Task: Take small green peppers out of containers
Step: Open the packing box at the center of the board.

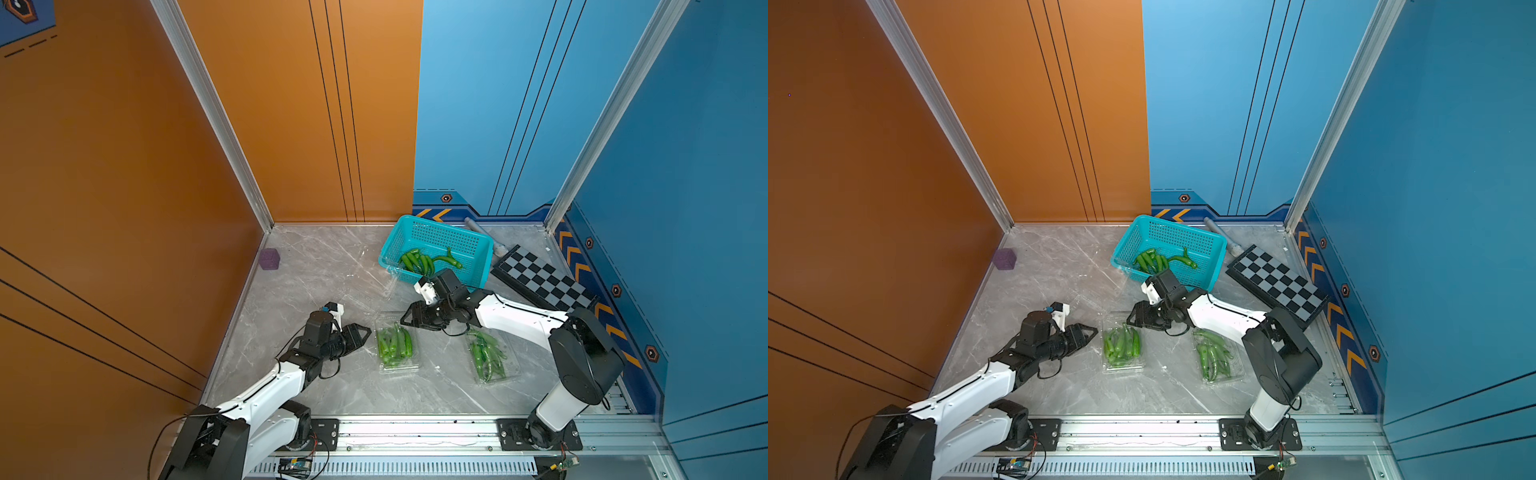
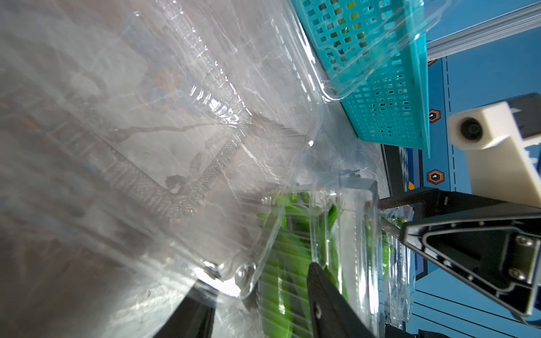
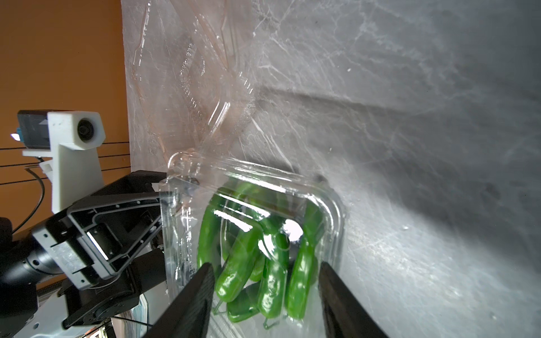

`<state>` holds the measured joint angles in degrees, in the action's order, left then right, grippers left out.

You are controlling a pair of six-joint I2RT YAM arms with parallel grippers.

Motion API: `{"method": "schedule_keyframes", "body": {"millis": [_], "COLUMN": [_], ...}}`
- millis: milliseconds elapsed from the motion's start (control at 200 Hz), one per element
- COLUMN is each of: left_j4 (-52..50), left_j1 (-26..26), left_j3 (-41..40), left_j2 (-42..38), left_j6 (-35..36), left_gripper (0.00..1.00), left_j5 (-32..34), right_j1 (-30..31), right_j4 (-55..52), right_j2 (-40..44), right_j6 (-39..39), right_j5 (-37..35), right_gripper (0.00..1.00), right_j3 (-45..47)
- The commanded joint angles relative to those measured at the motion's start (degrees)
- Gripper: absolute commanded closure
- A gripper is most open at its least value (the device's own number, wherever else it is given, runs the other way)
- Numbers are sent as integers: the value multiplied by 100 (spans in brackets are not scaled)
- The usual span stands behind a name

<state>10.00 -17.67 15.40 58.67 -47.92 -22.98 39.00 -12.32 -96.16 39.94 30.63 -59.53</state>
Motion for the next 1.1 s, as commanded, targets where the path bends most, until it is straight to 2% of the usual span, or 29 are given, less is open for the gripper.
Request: {"method": "schedule_keyframes", "body": {"millis": [0,791,1096], "left_j4": [64,266,371], "left_j1": [54,117,66], "left_j3": [-73,-167,-88], "left_j2": [-13,96,522], "left_j6": [-18,-68,17], "left_gripper": [49,49,51], "left_j5": [-160,-304,-251], "right_j1": [12,81,81], "right_j4": [33,45,46], "right_j2": [-95,-226,-345], "right_j6": [50,-5,-42], "right_j5": [101,250,314], "right_gripper": [41,41,41], "right_j3": [-129,-222,-337]}}
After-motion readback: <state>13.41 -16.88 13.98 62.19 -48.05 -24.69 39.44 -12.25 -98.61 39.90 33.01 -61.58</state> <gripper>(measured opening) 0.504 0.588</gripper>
